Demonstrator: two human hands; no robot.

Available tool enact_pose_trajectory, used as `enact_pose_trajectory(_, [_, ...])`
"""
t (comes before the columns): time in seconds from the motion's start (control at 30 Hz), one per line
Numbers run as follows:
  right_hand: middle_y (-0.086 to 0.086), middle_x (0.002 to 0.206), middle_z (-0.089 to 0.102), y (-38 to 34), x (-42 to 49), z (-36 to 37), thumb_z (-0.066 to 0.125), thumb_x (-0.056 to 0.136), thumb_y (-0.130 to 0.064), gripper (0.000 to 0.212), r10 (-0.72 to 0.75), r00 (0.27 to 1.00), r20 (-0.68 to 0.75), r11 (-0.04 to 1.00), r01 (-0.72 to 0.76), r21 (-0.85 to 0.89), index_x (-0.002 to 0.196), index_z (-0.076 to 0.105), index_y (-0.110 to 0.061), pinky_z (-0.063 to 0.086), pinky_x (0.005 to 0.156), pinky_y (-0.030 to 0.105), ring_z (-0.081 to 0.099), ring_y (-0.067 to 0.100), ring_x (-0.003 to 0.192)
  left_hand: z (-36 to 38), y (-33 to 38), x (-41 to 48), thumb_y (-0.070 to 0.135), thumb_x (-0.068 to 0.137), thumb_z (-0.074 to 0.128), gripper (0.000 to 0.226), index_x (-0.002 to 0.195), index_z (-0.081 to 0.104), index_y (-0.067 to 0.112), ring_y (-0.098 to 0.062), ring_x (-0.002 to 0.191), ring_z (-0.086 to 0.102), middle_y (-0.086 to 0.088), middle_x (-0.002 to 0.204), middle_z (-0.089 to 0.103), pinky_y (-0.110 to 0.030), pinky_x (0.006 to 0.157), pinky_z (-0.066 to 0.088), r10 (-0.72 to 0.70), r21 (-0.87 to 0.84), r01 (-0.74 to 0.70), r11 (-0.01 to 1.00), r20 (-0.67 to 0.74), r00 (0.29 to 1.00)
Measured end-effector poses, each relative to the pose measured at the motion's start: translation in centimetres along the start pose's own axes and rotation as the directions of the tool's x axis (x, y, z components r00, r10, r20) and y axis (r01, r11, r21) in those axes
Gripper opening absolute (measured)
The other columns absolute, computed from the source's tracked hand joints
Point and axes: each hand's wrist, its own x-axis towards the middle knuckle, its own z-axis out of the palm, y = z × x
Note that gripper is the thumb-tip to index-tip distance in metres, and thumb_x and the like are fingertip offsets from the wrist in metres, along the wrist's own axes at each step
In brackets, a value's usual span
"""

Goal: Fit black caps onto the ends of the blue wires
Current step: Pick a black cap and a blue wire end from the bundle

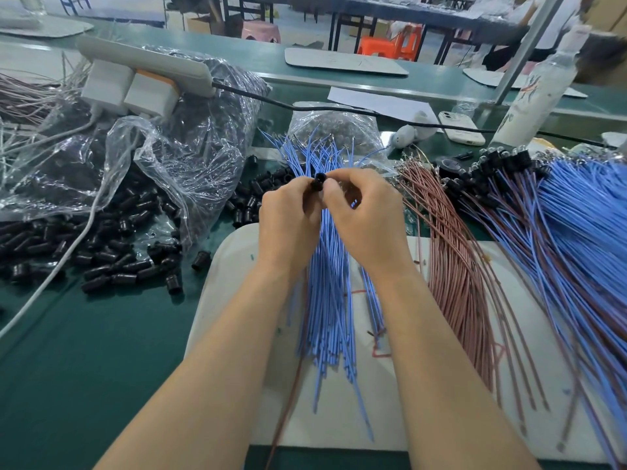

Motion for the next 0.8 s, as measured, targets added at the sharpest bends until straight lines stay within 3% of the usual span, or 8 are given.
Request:
enact_pose_trajectory(0.07, [0.002,0.091,0.068,0.1,0.2,-0.5,0.054,0.091,-0.009,0.020,0.042,0.999,0.006,0.997,-0.042,0.062,0.101,0.071,-0.012,0.044,0.071,0.015,0.057,0.004,0.071,-0.1,0.0,-0.1,0.010,0.089,0.054,0.013,0.079,0.062,0.010,-0.007,0.058,0.056,0.008,0.062,0.062,-0.028,0.060,0.042,0.024,-0.027,-0.024,0.999,-0.011,1.000])
enact_pose_trajectory(0.17, [-0.002,0.085,0.066,-0.1,0.6,-1.5,0.054,0.091,-0.003,0.026,0.074,0.996,0.052,0.980,-0.082,0.182,0.110,0.063,-0.018,0.043,0.064,0.014,0.053,0.000,0.062,-0.1,0.1,-0.3,0.010,0.091,0.051,0.017,0.093,0.067,0.007,-0.023,0.076,0.067,-0.003,0.078,0.072,-0.039,0.072,0.052,0.061,-0.050,-0.063,0.997,-0.039,0.997])
enact_pose_trajectory(0.27, [0.004,0.091,0.068,-0.4,0.7,-2.3,0.059,0.089,-0.001,0.023,0.106,0.990,0.097,0.942,-0.131,0.310,0.108,0.055,-0.015,0.054,0.080,0.024,0.066,0.011,0.082,0.0,0.1,-0.3,0.018,0.092,0.048,0.021,0.091,0.066,0.007,-0.031,0.067,0.061,-0.007,0.077,0.070,-0.044,0.066,0.050,0.116,-0.034,-0.119,0.992,-0.066,0.991])
enact_pose_trajectory(0.33, [0.003,0.093,0.070,-0.6,0.8,-2.8,0.062,0.088,-0.001,0.018,0.072,0.990,0.124,0.950,-0.105,0.293,0.102,0.062,-0.012,0.055,0.085,0.026,0.067,0.012,0.088,0.1,0.1,-0.2,0.021,0.090,0.047,0.024,0.091,0.066,0.006,-0.031,0.065,0.059,-0.007,0.077,0.070,-0.044,0.064,0.049,0.133,-0.029,-0.136,0.990,-0.076,0.988])
enact_pose_trajectory(0.5, [-0.010,0.085,0.070,-1.0,0.9,-3.4,0.065,0.087,-0.004,0.022,0.034,0.990,0.138,0.969,-0.067,0.240,0.090,0.068,-0.026,0.055,0.082,0.021,0.068,0.005,0.081,0.2,0.0,0.0,0.014,0.092,0.052,0.018,0.097,0.068,0.006,-0.030,0.073,0.063,-0.008,0.081,0.071,-0.045,0.069,0.049,0.134,-0.014,-0.136,0.991,-0.071,0.988])
enact_pose_trajectory(0.8, [-0.006,0.082,0.065,-1.3,0.7,-2.7,0.064,0.087,-0.004,0.009,-0.013,0.998,0.068,0.998,0.010,0.058,0.091,0.068,-0.010,0.052,0.076,0.016,0.063,0.004,0.077,0.0,0.4,0.0,0.010,0.091,0.052,0.016,0.096,0.066,0.003,-0.037,0.081,0.061,-0.014,0.085,0.071,-0.046,0.073,0.047,0.115,0.084,-0.110,0.990,-0.060,0.992])
